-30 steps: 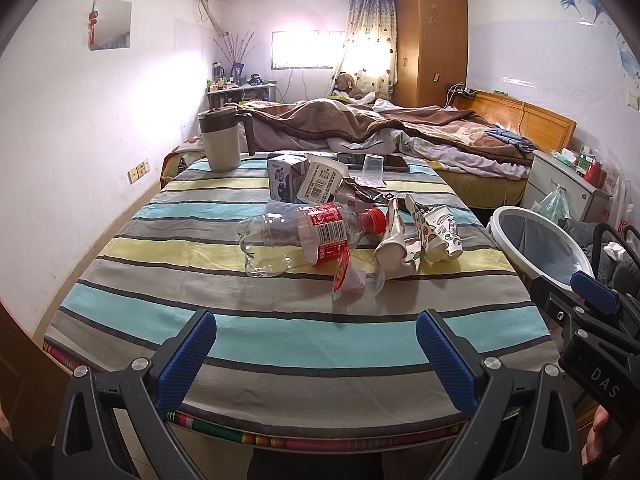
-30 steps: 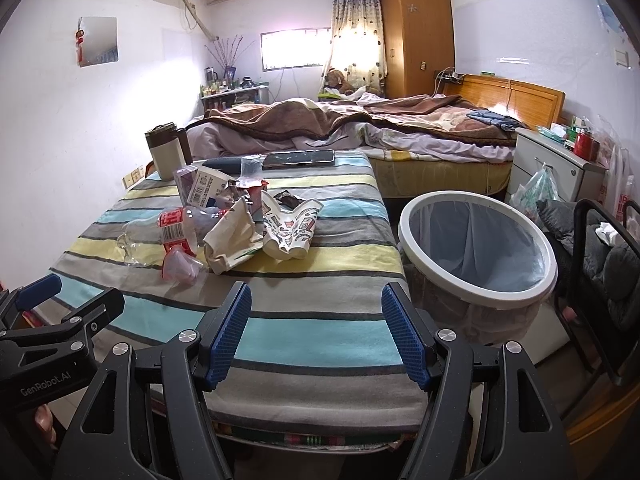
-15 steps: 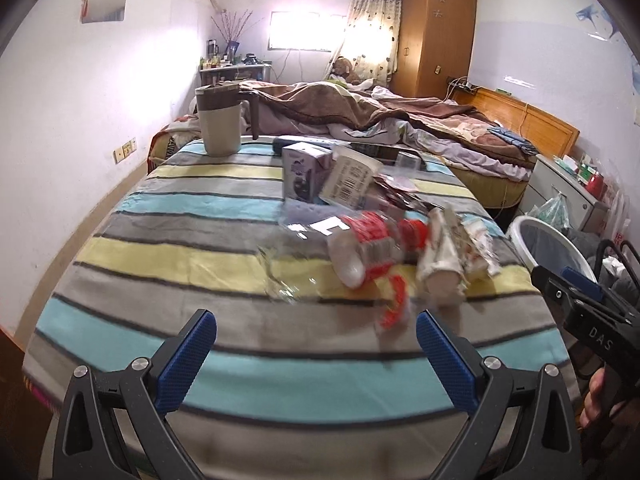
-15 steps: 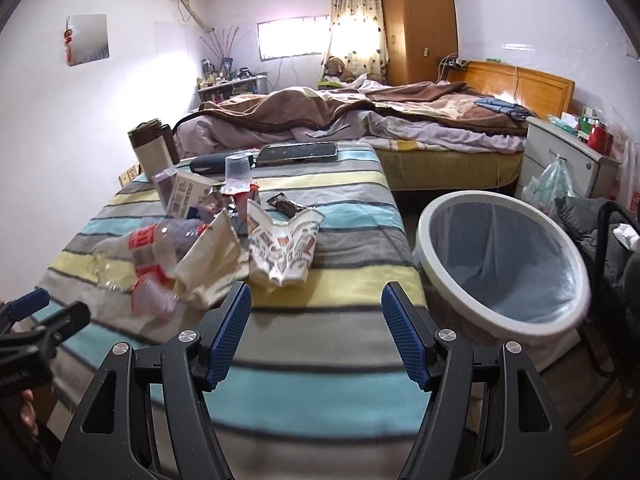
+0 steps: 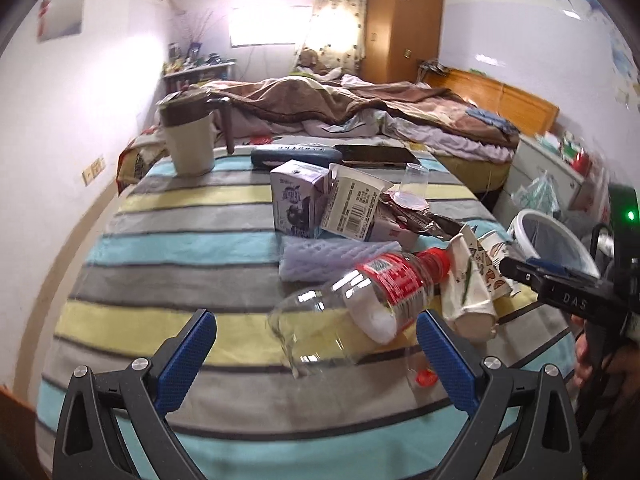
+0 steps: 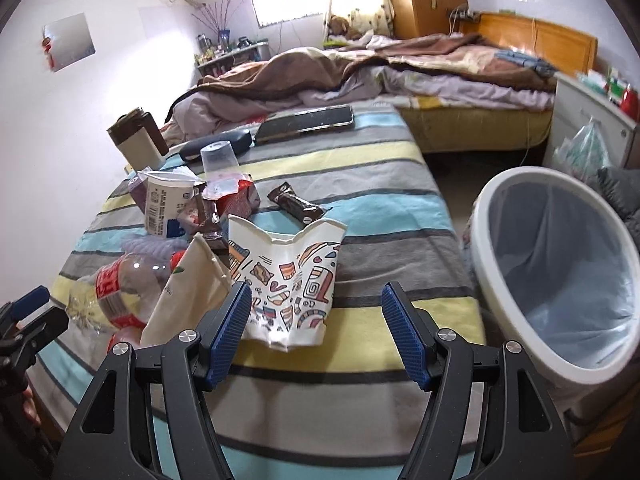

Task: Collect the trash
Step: 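Grasp the Coca-Cola bottle with the left gripper while the right gripper grasps the patterned paper cup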

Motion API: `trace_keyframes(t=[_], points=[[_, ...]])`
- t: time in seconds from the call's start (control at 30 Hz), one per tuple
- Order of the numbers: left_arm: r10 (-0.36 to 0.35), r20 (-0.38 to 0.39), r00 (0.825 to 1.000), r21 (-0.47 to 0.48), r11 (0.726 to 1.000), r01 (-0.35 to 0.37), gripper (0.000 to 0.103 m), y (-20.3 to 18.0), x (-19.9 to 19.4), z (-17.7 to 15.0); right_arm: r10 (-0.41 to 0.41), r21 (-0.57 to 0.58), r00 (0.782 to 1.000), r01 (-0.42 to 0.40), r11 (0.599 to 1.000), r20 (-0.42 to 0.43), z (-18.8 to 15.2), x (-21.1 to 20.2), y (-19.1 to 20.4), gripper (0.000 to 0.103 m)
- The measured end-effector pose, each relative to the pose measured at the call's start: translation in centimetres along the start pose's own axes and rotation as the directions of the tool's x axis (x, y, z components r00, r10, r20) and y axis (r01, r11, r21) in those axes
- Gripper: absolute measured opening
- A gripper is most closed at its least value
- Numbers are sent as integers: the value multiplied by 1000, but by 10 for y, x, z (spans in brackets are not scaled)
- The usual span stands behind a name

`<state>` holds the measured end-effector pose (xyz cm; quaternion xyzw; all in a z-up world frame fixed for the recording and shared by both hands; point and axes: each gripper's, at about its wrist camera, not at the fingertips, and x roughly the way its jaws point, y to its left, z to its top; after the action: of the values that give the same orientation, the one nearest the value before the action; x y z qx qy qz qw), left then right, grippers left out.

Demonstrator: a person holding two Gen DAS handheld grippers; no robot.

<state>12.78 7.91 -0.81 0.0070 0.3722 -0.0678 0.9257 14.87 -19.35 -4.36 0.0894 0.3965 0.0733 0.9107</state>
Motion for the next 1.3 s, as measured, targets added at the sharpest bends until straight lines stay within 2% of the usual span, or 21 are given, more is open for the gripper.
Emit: trace_keyframes(t=[0.13, 0.23, 0.3, 0.47, 0.57, 0.7, 1.0, 1.1, 1.2, 1.3], points=[[0, -39, 999, 79, 997, 3, 102, 0, 12, 11, 6, 13, 999, -5, 1000, -33, 2, 8, 0, 68], [-58, -56, 997, 135, 989, 65, 102, -5, 15, 19, 18, 15, 999, -17, 1000, -46, 4, 13, 1, 66], [-76, -79, 994, 165, 982, 88, 102, -10, 22, 25, 18, 13, 998, -17, 1000, -59, 5, 16, 1, 59], [-23, -128, 992, 332, 941, 65, 102, -34, 36, 29, 42, 20, 995, -40, 999, -91, 5, 23, 0, 47], [-8, -155, 988, 381, 922, 67, 99, -41, 43, 27, 68, 19, 993, -66, 998, -93, 6, 22, 1, 36], [-22, -203, 979, 369, 924, 97, 92, -39, 53, 28, 80, 4, 993, -80, 997, -91, 9, 22, 3, 23], [-69, -274, 959, 357, 919, 168, 79, -47, 70, 26, 86, 22, 993, -85, 996, -79, 10, 21, -5, 20], [-79, -266, 961, 342, 924, 171, 71, -49, 69, 26, 87, 35, 994, -84, 996, -72, 10, 19, -9, 20], [-74, -260, 963, 336, 928, 162, 71, -50, 68, 25, 86, 41, 994, -83, 996, -69, 9, 19, -11, 20], [-83, -251, 964, 288, 945, 157, 70, -45, 66, 25, 89, 40, 994, -87, 995, -65, 8, 18, -11, 20]])
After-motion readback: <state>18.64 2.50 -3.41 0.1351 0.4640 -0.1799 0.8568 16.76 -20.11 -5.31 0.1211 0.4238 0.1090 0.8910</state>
